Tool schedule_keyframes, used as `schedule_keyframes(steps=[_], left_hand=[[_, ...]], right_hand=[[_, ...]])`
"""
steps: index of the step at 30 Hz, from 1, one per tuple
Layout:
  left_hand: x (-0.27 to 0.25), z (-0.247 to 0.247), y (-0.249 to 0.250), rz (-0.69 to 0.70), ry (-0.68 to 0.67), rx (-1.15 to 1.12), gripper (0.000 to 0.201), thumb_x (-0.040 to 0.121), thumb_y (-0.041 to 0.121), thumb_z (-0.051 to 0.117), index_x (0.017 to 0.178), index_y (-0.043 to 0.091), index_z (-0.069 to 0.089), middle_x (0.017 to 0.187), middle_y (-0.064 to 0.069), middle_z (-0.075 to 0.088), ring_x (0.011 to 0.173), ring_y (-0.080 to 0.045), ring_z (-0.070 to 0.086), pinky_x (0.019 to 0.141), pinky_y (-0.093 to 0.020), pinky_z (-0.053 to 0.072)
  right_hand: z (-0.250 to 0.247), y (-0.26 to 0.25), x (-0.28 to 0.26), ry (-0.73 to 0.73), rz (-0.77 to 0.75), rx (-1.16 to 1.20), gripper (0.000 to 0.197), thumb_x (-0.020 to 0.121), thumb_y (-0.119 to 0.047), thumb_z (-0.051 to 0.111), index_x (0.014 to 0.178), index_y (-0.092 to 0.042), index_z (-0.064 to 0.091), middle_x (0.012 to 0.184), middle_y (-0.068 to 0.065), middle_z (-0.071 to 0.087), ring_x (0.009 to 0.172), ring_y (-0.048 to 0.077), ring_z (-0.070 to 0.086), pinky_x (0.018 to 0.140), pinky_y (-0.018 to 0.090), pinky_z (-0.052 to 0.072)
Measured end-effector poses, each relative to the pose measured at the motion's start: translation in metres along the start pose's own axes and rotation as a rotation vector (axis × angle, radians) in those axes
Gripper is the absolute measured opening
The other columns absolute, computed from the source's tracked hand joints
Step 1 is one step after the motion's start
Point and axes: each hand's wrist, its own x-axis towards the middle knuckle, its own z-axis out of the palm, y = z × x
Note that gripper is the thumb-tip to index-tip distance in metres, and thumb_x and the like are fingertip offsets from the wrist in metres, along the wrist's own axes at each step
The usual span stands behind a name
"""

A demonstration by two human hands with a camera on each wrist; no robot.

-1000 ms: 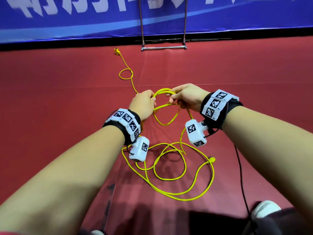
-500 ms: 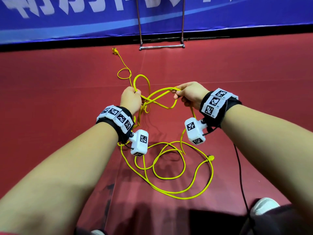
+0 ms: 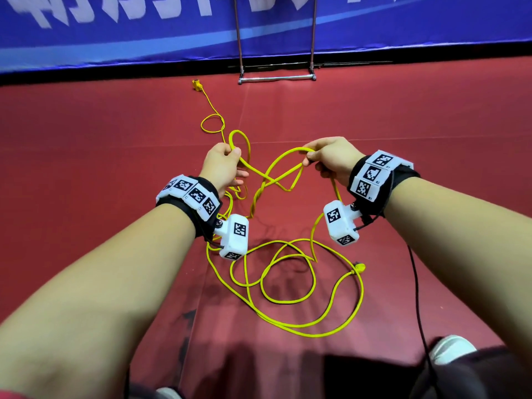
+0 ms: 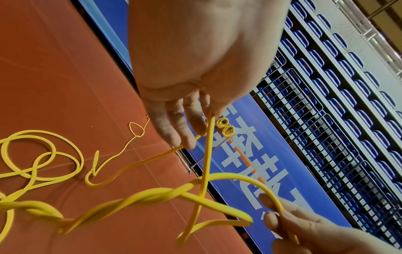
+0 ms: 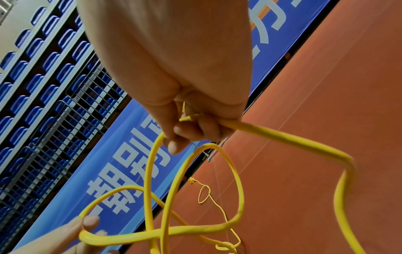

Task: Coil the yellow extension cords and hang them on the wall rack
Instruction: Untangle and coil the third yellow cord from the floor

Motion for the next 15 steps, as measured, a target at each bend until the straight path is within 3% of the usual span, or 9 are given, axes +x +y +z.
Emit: schedule_keyframes(steps=[7, 12, 15], left_hand=[[-0.0001, -0.0036, -0.0019, -0.039, -0.034, 0.004, 0.018, 0.105, 0.022, 0.038, 0.087, 0.019, 0.041, 0.093, -0.008, 0.066, 0.061, -0.017, 0.065, 0.044, -0.026, 0.049], [-0.0009, -0.0088, 0.0002, -0.128, 0.023, -0.065, 0.015, 0.106, 0.021, 0.036, 0.092, 0.016, 0.039, 0.092, -0.007, 0.054, 0.061, -0.017, 0.066, 0.039, -0.023, 0.048], [-0.0089, -0.0056, 0.0009, -0.21, -0.061, -0.051, 0.016, 0.106, 0.023, 0.037, 0.091, 0.018, 0.041, 0.083, -0.005, 0.058, 0.06, -0.018, 0.065, 0.041, -0.024, 0.049]], right_hand=[[0.0065, -0.0013, -0.0029, -0.063, -0.082, -0.081, 0.026, 0.097, -0.002, 0.048, 0.086, -0.017, 0.065, 0.092, 0.004, 0.063, 0.055, 0.01, 0.06, 0.049, 0.024, 0.031], [0.0053, -0.0016, -0.0038, -0.038, -0.046, -0.086, 0.026, 0.101, -0.004, 0.041, 0.086, -0.016, 0.058, 0.093, 0.005, 0.067, 0.049, 0.009, 0.06, 0.046, 0.023, 0.026], [0.01, -0.0031, -0.005, -0.041, -0.01, -0.051, 0.025, 0.102, -0.004, 0.036, 0.087, -0.015, 0.052, 0.085, 0.009, 0.069, 0.046, 0.011, 0.057, 0.046, 0.023, 0.027]])
